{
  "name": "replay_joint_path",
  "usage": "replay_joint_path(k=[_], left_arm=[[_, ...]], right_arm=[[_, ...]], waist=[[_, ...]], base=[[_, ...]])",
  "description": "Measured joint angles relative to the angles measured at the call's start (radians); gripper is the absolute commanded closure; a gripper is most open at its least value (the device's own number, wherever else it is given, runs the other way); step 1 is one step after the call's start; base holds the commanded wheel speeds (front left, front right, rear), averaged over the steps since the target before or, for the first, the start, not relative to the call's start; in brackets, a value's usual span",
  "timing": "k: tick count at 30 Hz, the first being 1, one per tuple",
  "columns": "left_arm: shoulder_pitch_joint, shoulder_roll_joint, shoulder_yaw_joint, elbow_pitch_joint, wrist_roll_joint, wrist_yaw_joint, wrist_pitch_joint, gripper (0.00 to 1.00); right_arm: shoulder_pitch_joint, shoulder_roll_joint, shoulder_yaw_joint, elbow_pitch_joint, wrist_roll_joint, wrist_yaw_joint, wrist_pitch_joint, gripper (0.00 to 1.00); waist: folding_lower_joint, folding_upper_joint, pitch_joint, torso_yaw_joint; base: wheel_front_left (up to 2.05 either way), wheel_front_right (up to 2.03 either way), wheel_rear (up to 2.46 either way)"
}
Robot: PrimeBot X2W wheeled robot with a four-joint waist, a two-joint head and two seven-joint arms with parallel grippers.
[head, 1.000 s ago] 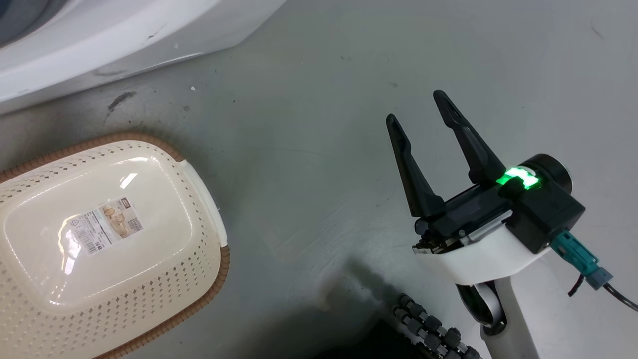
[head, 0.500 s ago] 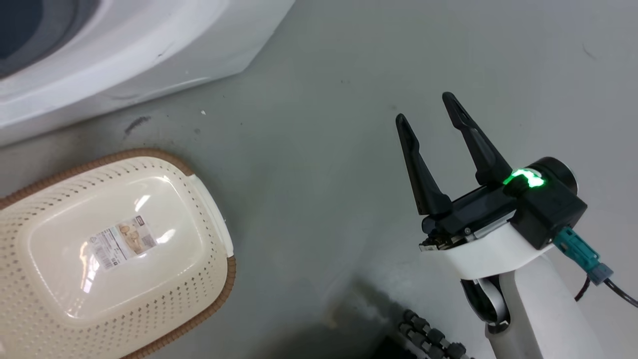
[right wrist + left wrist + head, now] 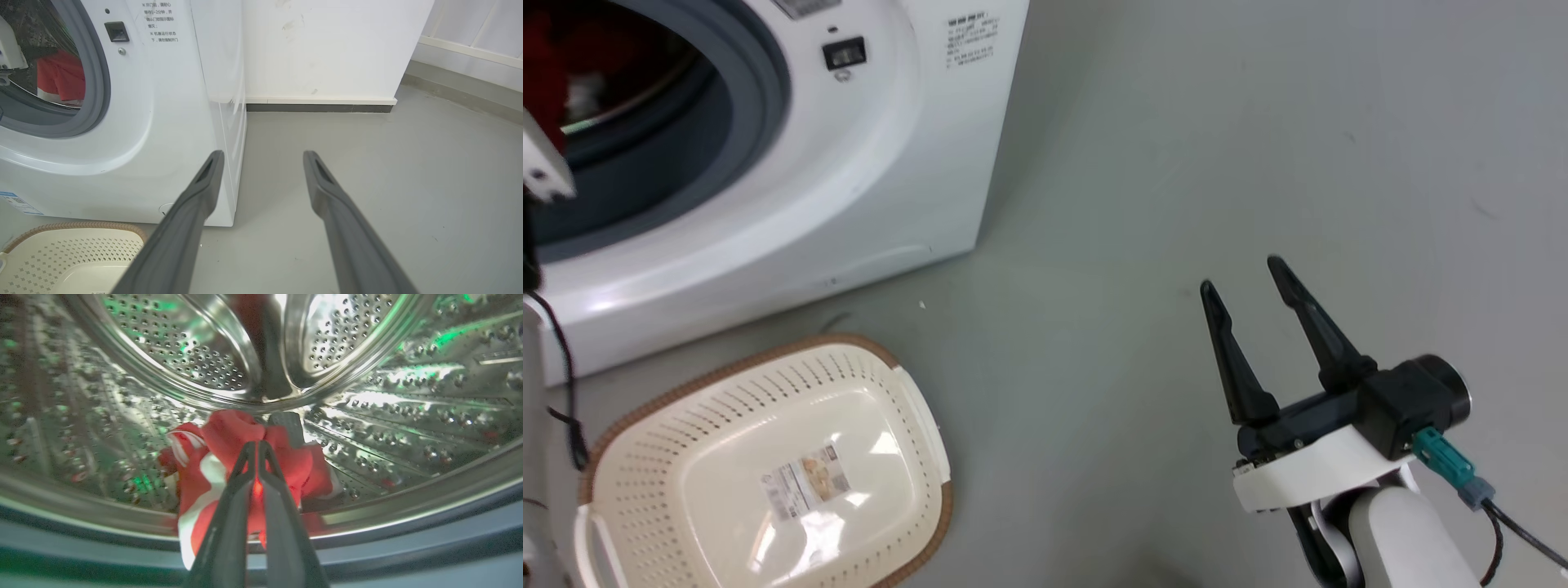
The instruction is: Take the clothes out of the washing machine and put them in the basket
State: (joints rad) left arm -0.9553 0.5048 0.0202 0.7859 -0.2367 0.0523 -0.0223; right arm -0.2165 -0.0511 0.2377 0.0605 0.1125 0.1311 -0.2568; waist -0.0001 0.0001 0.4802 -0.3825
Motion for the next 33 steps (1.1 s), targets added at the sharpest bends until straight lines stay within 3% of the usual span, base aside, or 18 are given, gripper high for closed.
replay_joint_path(k=[11, 19, 27, 33], left_arm=[[0.131, -0.089, -0.012, 0.125, -0.047, -0.061, -0.165, 1.0], [0.196, -0.156, -0.038, 0.118, -0.058, -0.083, -0.215, 1.0], [0.245, -0.187, -0.058, 0.004, -0.06, -0.088, -0.224, 1.0], [0.314, -0.209, -0.074, -0.199, -0.068, -0.074, -0.188, 1.0]], right_arm=[[0.113, 0.0, -0.058, -0.013, -0.027, 0.0, 0.058, 0.0], [0.19, 0.0, -0.097, -0.043, -0.038, 0.0, 0.101, 0.0], [0.244, 0.0, -0.118, -0.082, -0.051, 0.0, 0.139, 0.0], [0.265, 0.0, -0.134, -0.117, -0.052, 0.0, 0.156, 0.0]], waist=[[-0.0002, 0.0, -0.233, 0.058], [-0.0002, 0.0, -0.366, 0.117], [-0.0002, 0.0, -0.455, 0.18], [-0.0001, 0.0, -0.474, 0.223]], base=[[0.0, 0.0, 0.0], [0.0, 0.0, 0.0], [0.0, 0.0, 0.0], [0.0, 0.0, 0.0]])
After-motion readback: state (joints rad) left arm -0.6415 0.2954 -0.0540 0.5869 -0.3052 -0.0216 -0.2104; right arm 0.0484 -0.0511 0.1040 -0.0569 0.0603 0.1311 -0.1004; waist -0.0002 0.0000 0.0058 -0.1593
